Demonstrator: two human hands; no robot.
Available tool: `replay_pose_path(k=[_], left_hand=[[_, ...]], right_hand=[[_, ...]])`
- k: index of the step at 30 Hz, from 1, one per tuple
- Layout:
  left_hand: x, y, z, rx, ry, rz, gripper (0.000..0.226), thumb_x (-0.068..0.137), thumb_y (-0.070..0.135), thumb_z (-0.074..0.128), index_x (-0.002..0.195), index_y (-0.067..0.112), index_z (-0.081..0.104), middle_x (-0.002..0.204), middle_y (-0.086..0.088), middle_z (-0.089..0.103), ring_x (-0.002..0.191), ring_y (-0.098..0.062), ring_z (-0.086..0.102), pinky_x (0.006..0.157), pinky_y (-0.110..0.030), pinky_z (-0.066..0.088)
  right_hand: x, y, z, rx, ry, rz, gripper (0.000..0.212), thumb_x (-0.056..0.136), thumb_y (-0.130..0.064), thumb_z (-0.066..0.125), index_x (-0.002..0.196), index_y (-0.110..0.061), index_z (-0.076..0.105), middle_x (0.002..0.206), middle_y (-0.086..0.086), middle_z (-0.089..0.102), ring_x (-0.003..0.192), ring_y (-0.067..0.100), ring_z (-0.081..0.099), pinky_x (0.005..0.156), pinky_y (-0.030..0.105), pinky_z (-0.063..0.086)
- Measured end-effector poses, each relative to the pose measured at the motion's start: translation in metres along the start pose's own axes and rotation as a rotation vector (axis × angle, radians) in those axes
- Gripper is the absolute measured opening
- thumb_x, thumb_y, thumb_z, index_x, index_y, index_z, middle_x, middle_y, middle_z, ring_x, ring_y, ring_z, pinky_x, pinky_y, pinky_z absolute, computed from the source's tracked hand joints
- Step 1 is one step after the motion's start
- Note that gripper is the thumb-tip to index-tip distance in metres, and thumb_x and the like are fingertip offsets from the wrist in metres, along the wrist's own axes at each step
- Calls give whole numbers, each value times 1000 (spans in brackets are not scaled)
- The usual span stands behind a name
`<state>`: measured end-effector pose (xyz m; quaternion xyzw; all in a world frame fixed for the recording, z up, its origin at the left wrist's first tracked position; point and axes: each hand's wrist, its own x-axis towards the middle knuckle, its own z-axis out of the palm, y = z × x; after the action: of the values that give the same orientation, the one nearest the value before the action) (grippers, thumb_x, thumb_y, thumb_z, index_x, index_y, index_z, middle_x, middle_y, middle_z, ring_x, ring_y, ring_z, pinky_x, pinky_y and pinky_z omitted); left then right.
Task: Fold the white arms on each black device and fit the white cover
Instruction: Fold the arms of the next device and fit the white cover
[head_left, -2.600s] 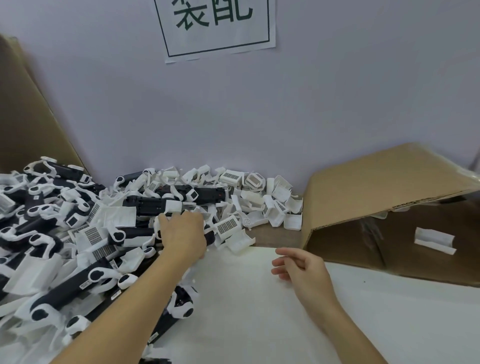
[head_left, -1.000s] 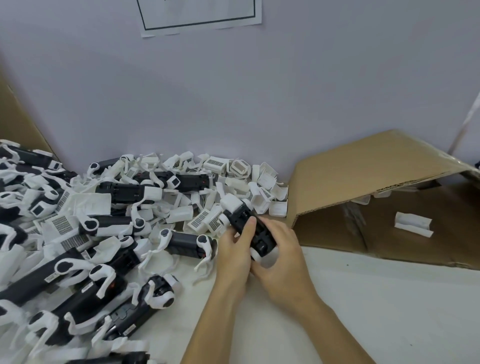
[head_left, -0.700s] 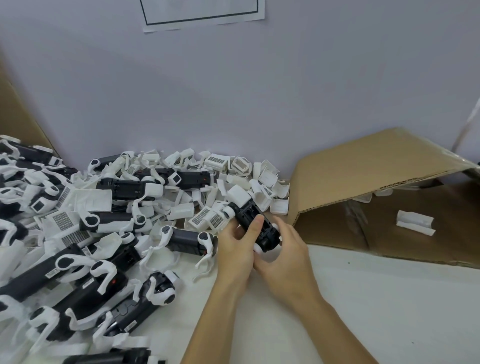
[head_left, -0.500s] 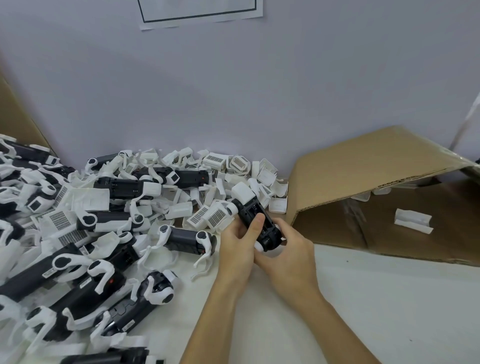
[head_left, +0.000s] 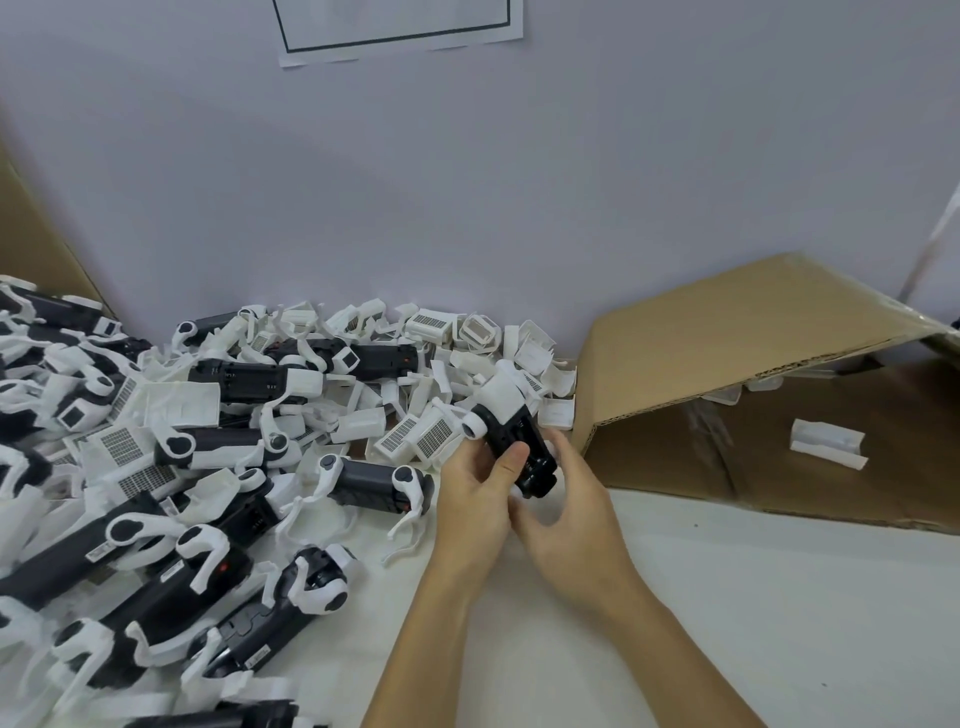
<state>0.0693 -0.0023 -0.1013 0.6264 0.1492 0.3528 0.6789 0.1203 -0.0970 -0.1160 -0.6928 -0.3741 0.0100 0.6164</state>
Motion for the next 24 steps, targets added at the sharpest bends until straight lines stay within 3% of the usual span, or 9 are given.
replay_pose_path(k=[3, 6, 8, 12, 16, 20, 24], left_hand=[[-1, -3, -3, 135, -34, 54, 27, 92, -3, 62, 102, 20, 70, 93, 3, 77, 84, -7, 71, 70, -15, 52], [-5, -7, 1, 267, -158, 95, 37, 90, -8, 58, 111, 20, 71, 103, 2, 76, 93, -10, 72, 80, -23, 57], [-7, -9, 3, 323, -206, 114, 38, 89, -8, 56, 115, 17, 70, 107, 1, 74, 97, -14, 72, 84, -33, 60], [-5, -14, 1, 390, -188, 131, 29, 88, -5, 58, 106, 16, 70, 95, 1, 75, 88, -23, 71, 77, -52, 57], [-5, -13, 1, 434, -170, 170, 23, 85, 4, 55, 101, 15, 68, 90, -3, 72, 84, -29, 67, 71, -55, 54], [-5, -14, 1, 459, -169, 193, 23, 83, 11, 51, 99, 15, 67, 88, -3, 71, 82, -29, 66, 71, -56, 53], [-4, -15, 2, 461, -207, 220, 27, 84, 7, 48, 98, 22, 67, 82, 12, 67, 74, -20, 60, 62, -40, 50]], right_hand=[[-1, 1, -3, 40, 140, -18, 62, 80, -21, 61, 139, -31, 42, 136, -22, 51, 128, -9, 45, 105, 13, 37], [-1, 2, -5, 114, 182, -7, 75, 79, -33, 73, 147, -20, 43, 141, -13, 54, 132, 1, 48, 106, 18, 40], [2, 2, -6, 122, 195, 24, 80, 75, -30, 83, 145, -21, 45, 137, -11, 58, 128, 3, 53, 103, 18, 45], [5, 4, -7, 136, 265, 59, 72, 74, -23, 87, 138, -21, 54, 126, -11, 66, 117, -1, 60, 87, 7, 47], [7, 1, -5, 144, 303, 57, 63, 69, -29, 85, 127, -19, 63, 103, -23, 71, 98, -6, 66, 73, 4, 49], [8, 1, -6, 136, 314, 68, 57, 69, -30, 87, 122, -22, 65, 99, -28, 69, 95, -4, 67, 73, 6, 50], [8, 1, -8, 145, 362, 79, 58, 64, -39, 86, 116, -22, 67, 94, -26, 71, 88, -2, 69, 71, 8, 51]])
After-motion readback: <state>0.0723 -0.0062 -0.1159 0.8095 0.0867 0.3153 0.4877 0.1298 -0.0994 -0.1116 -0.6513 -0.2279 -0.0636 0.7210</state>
